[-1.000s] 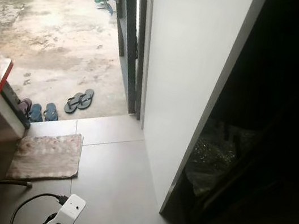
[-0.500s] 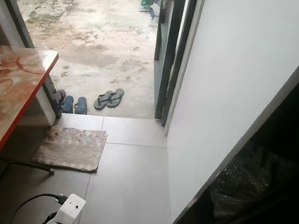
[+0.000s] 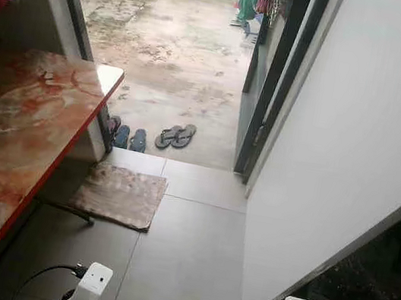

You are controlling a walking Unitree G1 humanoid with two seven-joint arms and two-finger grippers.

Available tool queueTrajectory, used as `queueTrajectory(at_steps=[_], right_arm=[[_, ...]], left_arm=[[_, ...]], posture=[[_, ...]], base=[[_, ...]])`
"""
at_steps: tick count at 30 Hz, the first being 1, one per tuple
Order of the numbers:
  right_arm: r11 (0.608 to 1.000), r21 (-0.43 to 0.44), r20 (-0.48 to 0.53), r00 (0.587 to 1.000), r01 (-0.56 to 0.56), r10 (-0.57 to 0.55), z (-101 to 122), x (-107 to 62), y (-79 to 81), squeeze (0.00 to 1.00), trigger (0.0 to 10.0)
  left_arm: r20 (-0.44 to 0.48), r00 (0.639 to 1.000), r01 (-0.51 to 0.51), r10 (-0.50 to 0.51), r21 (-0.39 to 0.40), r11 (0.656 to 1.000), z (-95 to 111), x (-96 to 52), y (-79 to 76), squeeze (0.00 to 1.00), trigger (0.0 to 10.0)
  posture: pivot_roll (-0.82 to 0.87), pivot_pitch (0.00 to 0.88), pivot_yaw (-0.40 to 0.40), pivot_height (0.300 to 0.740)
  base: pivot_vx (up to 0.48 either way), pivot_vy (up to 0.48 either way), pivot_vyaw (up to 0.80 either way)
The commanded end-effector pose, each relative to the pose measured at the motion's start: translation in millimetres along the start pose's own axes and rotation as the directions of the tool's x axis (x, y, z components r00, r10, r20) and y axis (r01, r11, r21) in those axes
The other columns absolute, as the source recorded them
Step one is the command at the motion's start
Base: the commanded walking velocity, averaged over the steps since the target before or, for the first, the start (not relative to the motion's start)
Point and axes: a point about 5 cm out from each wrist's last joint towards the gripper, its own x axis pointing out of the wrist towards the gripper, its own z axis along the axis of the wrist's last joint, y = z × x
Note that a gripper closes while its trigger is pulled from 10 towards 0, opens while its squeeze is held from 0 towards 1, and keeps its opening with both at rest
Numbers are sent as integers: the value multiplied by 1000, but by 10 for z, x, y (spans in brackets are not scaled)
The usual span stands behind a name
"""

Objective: Restocking fridge

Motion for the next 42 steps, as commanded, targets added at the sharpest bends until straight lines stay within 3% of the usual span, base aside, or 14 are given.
queueTrajectory(at_steps=[1,3,9,11,14,24,32,42], right_arm=[[999,-31,-10,1000,-13,12,-78,-27,-57,0,10000],[999,-38,-16,1000,-15,14,-118,-43,-89,0,10000],[998,-66,-81,997,9,-14,-462,-207,-415,0,10000],[998,-63,-92,996,12,-18,-523,-236,-440,0,10000],[998,-54,-100,995,12,-18,-571,-252,-433,0,10000],[1000,-9,-126,992,-3,2,-667,-238,-198,0,10000],[999,21,-170,985,26,-22,-826,-313,-272,0,10000],[1000,22,-141,990,21,-17,-736,-266,-212,0,10000]], left_arm=[[-13,1000,-11,11,-5,1000,-33,-6,29,0,10000],[-13,1000,-11,11,-4,1000,-31,-5,28,0,10000],[-14,1000,-28,28,-13,1000,-26,-7,76,0,10000],[-14,999,-30,30,-14,999,-21,-6,82,0,10000],[-13,999,-30,30,-12,999,-17,-6,88,0,10000],[-12,1000,-27,27,3,1000,-25,-10,104,0,10000],[-18,999,-29,30,15,999,-56,-19,135,0,10000],[-14,1000,-23,23,21,1000,-50,-17,117,0,10000]], posture=[[25,66,-21,740],[25,66,-21,740],[35,70,-19,740],[34,70,-14,740],[36,74,-6,740],[41,77,12,740],[44,78,23,740],[45,83,29,740]], base=[[0,0,794],[0,0,794],[0,0,796],[0,0,800],[0,0,800],[0,0,800],[0,0,800],[0,0,800]])
